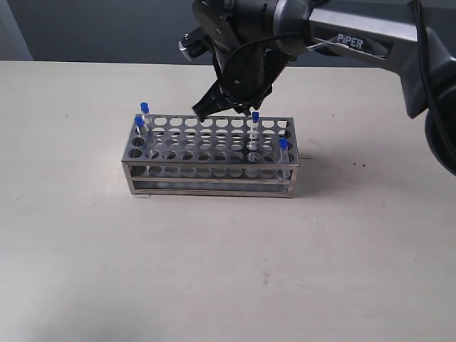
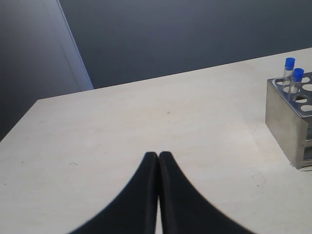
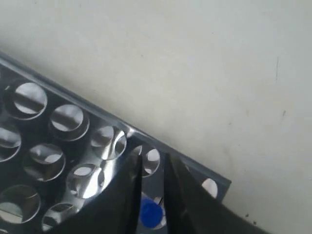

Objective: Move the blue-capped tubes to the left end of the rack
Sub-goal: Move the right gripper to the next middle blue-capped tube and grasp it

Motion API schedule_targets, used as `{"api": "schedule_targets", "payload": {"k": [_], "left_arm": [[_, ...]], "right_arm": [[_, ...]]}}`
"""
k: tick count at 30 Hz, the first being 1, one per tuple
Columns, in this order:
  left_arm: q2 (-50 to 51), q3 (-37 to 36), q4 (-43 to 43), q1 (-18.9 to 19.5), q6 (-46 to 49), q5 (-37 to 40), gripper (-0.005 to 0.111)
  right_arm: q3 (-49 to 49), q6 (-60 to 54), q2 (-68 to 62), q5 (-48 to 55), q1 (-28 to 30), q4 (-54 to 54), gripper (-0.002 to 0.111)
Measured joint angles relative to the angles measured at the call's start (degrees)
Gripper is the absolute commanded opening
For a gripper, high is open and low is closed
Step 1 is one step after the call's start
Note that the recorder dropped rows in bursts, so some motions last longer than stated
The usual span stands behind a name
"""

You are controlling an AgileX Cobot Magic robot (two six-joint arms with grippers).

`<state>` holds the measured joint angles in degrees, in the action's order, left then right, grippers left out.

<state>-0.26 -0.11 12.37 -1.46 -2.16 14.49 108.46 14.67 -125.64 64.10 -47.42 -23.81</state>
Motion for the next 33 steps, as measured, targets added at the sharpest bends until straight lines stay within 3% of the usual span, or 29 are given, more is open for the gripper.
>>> {"api": "schedule_targets", "payload": {"k": [5, 9, 14, 19, 21, 25, 33], "left_arm": [[0.0, 0.0, 0.0, 0.0, 0.0, 0.0, 0.0], [0.0, 0.0, 0.0, 0.0, 0.0, 0.0, 0.0], [0.0, 0.0, 0.0, 0.0, 0.0, 0.0, 0.0], [0.0, 0.0, 0.0, 0.0, 0.0, 0.0, 0.0], [0.0, 0.0, 0.0, 0.0, 0.0, 0.0, 0.0], [0.0, 0.0, 0.0, 0.0, 0.0, 0.0, 0.0], [0.0, 0.0, 0.0, 0.0, 0.0, 0.0, 0.0]], "right_arm": [[0.0, -0.31, 0.0, 0.24, 1.94, 3.21, 0.044], [0.0, -0.89, 0.0, 0.58, 3.37, 5.08, 0.042], [0.0, -1.84, 0.0, 0.69, 3.78, 7.07, 0.022], [0.0, -2.75, 0.0, 0.69, 3.78, 8.46, 0.021], [0.0, -3.31, -0.55, 0.89, 3.78, 8.46, 0.023], [0.0, -3.98, -1.25, 1.68, 3.78, 9.94, 0.051], [0.0, -4.35, -1.5, 2.45, 3.78, 10.45, 0.047]]}}
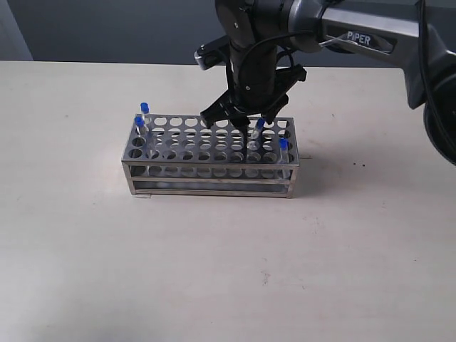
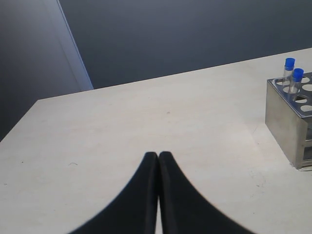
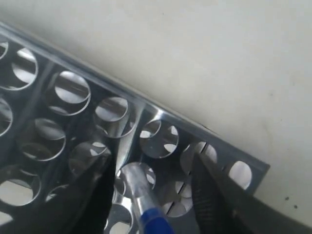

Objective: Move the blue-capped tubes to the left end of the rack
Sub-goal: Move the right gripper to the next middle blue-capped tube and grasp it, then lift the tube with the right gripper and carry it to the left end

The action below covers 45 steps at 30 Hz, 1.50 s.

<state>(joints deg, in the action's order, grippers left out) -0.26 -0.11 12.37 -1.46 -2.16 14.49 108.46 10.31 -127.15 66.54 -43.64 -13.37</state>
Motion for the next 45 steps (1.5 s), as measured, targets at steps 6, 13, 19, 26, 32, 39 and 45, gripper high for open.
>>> {"api": "schedule_targets", "payload": {"k": [6, 13, 19, 26, 32, 39, 45], "left_arm": [[0.0, 0.0, 0.0, 0.0, 0.0, 0.0, 0.0], [0.0, 0.0, 0.0, 0.0, 0.0, 0.0, 0.0], [0.0, 0.0, 0.0, 0.0, 0.0, 0.0, 0.0], [0.0, 0.0, 0.0, 0.0, 0.0, 0.0, 0.0], [0.0, 0.0, 0.0, 0.0, 0.0, 0.0, 0.0], [0.0, 0.0, 0.0, 0.0, 0.0, 0.0, 0.0], [0.0, 0.0, 0.0, 0.0, 0.0, 0.0, 0.0]], "right_arm": [[0.0, -0.44, 0.0, 1.7, 0.0, 0.0, 0.047], [0.0, -1.29, 0.0, 2.37, 0.0, 0.49, 0.047], [0.0, -1.38, 0.0, 2.37, 0.0, 1.23, 0.038], [0.0, -1.51, 0.0, 2.54, 0.0, 3.05, 0.003], [0.0, -1.51, 0.0, 2.54, 0.0, 3.05, 0.003], [-0.27, -1.51, 2.93, 2.92, 0.0, 3.03, 0.003], [-0.38, -1.51, 7.95, 3.38, 0.0, 2.82, 0.003]]}}
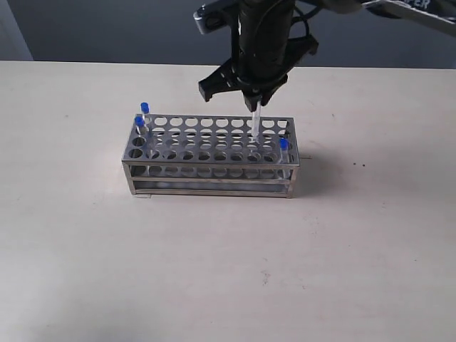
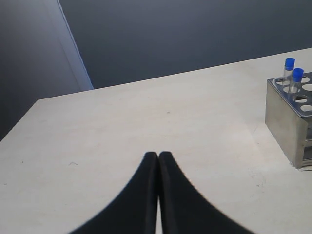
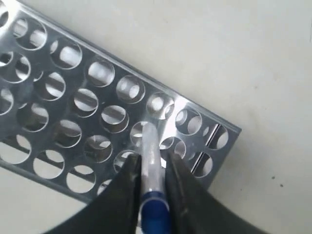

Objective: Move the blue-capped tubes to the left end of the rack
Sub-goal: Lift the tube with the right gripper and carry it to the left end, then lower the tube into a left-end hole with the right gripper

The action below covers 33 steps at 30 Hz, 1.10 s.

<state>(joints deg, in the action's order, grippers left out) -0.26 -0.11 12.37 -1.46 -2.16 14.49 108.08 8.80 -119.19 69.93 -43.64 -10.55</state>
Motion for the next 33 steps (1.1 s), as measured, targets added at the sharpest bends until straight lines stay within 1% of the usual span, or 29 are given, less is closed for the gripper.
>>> {"api": "schedule_targets", "payload": {"k": [6, 10, 12, 13, 14, 16, 19, 21, 23, 25, 33], "left_arm": [[0.0, 0.0, 0.0, 0.0, 0.0, 0.0, 0.0], [0.0, 0.0, 0.0, 0.0, 0.0, 0.0, 0.0], [0.0, 0.0, 0.0, 0.0, 0.0, 0.0, 0.0], [0.0, 0.0, 0.0, 0.0, 0.0, 0.0, 0.0], [0.0, 0.0, 0.0, 0.0, 0.0, 0.0, 0.0], [0.0, 0.0, 0.0, 0.0, 0.0, 0.0, 0.0], [0.0, 0.0, 0.0, 0.0, 0.0, 0.0, 0.0], [0.0, 0.0, 0.0, 0.0, 0.0, 0.0, 0.0], [0.0, 0.0, 0.0, 0.0, 0.0, 0.0, 0.0], [0.0, 0.0, 0.0, 0.0, 0.0, 0.0, 0.0], [0.0, 0.0, 0.0, 0.0, 0.0, 0.0, 0.0]], "right_arm": [[0.0, -1.04, 2.95, 0.1, 0.0, -0.49, 0.003], [0.0, -3.9, 4.83, -0.24, 0.0, 3.78, 0.003], [0.0, -6.89, 6.15, -3.2, -1.19, 7.76, -0.001], [0.0, -8.18, 6.31, -4.24, -1.67, 9.21, -0.001], [1.1, -11.65, 6.14, -6.13, -2.97, 13.58, -0.001], [4.44, -14.23, 3.28, -6.57, -4.65, 19.12, -0.001], [11.64, -15.34, -3.03, -3.75, -5.74, 21.21, -0.001], [19.26, -15.96, -8.75, -0.83, -6.88, 21.1, -0.001], [23.57, -16.09, -11.39, -0.49, -7.75, 21.01, -0.001], [25.43, -16.33, -12.7, -0.33, -8.48, 21.16, -0.001], [25.69, -16.33, -14.48, -0.29, -8.58, 18.48, -0.001]]}}
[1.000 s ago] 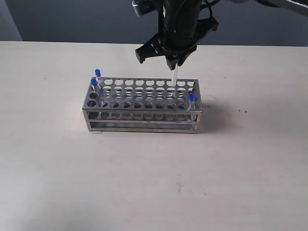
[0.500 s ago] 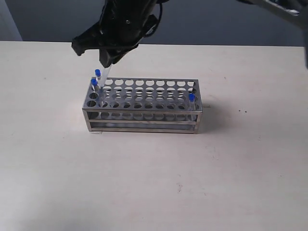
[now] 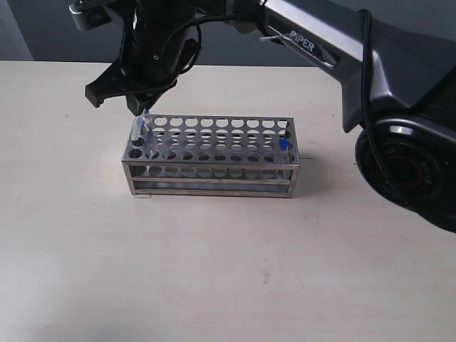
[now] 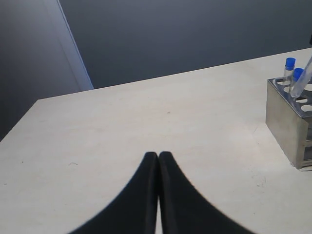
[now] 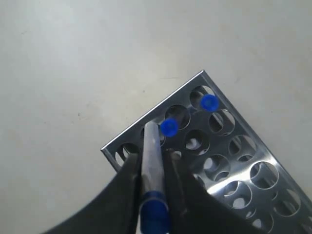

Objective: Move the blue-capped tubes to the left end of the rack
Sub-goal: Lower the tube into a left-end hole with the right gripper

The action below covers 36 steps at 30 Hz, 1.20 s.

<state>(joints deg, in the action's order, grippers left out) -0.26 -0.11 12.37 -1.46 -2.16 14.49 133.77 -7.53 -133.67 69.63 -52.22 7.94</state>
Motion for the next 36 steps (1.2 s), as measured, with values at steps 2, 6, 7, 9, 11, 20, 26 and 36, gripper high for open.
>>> {"api": "schedule_targets", "payload": {"k": [2, 6, 7, 9, 11, 20, 26, 36], "left_arm": [[0.0, 0.0, 0.0, 0.0, 0.0, 0.0, 0.0], [0.0, 0.0, 0.0, 0.0, 0.0, 0.0, 0.0], [0.0, 0.0, 0.0, 0.0, 0.0, 0.0, 0.0], [0.0, 0.0, 0.0, 0.0, 0.0, 0.0, 0.0], [0.0, 0.0, 0.0, 0.0, 0.0, 0.0, 0.0], [0.0, 0.0, 0.0, 0.0, 0.0, 0.0, 0.0], [0.0, 0.0, 0.0, 0.0, 0.0, 0.0, 0.0], [0.0, 0.0, 0.0, 0.0, 0.0, 0.0, 0.0]], "right_arm": [[0.0, 0.0, 0.0, 0.09, 0.0, 0.0, -0.001], [0.0, 0.0, 0.0, 0.09, 0.0, -0.54, -0.001], [0.0, 0.0, 0.0, 0.09, 0.0, -0.66, -0.001], [0.0, 0.0, -0.26, 0.09, 0.0, -1.17, -0.001], [0.13, 0.0, -0.62, 0.31, 0.0, -1.28, -0.001], [0.11, 0.0, -2.71, 0.18, 0.0, -1.27, -0.001], [0.11, 0.0, -3.65, -0.56, 0.0, 0.47, -0.001], [0.11, 0.0, -4.4, -3.32, 0.2, 3.31, -0.001]]}}
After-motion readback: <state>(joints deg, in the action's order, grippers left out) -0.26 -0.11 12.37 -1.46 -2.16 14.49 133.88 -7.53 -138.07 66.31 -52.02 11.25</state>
